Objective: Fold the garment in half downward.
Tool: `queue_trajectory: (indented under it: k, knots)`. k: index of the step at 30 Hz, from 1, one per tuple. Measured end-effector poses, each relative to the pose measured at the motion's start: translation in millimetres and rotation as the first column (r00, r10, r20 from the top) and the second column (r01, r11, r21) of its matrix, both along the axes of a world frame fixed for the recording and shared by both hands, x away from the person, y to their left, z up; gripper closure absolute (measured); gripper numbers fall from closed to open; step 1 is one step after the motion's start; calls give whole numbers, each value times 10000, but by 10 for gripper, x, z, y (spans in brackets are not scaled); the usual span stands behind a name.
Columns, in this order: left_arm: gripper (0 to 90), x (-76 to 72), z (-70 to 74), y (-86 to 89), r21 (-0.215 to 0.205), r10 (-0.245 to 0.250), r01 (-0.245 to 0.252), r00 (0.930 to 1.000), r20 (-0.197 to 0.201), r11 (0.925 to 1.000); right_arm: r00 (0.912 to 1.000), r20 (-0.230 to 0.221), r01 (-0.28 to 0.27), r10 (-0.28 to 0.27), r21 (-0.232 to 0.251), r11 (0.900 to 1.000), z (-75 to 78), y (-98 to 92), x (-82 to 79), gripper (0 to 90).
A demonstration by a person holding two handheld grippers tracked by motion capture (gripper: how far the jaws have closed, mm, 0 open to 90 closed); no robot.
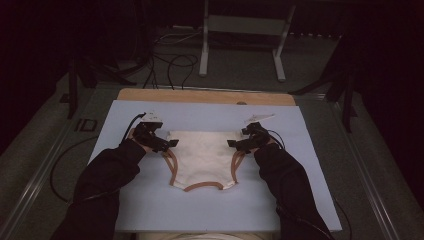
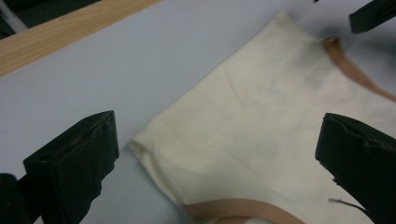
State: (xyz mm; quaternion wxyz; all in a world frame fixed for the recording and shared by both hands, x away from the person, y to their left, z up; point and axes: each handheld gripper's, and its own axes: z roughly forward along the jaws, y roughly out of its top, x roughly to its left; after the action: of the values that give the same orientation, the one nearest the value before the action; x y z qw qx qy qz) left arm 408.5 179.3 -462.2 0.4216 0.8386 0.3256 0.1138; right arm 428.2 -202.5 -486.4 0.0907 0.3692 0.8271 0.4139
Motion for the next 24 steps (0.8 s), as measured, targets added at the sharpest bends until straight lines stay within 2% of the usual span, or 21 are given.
queue_trajectory:
  k: [1, 3, 6, 7, 10, 13, 19, 24]
  knots:
    - [4, -30, 10, 8, -138, -133, 133, 9999, -2, 9998, 10000, -22, -70, 71, 81, 9999, 8, 3, -21, 110]
    - [4, -94, 17, 9, -141, -227, 229, 9997, 111, 9996, 9999, 80, -151, 151, 77, 9999, 20, 11, -63, 104]
    - [4, -193, 14, -1, -225, -578, 582, 9982, 165, 9981, 9990, 204, -392, 393, -38, 9992, 46, 32, -138, 101]
    - [4, -228, 15, -9, -263, -720, 725, 9972, 192, 9970, 9988, 256, -422, 421, 53, 9991, 57, 34, -162, 96]
    - [5, -332, 19, -39, -347, -1169, 1183, 9924, 395, 9924, 9982, 373, -474, 470, 119, 9988, 88, 47, -222, 96]
    - [5, -423, 29, -60, -235, -1558, 1574, 9860, 586, 9873, 9973, 476, -564, 558, 116, 9983, 120, 66, -263, 96]
    - [4, -576, 38, -47, -316, -1696, 1725, 9824, 784, 9845, 9965, 578, -626, 610, 256, 9977, 152, 92, -302, 96]
    - [4, -635, 0, -36, -171, -1641, 1653, 9847, 593, 9861, 9964, 527, -679, 665, 264, 9973, 140, 115, -311, 96]
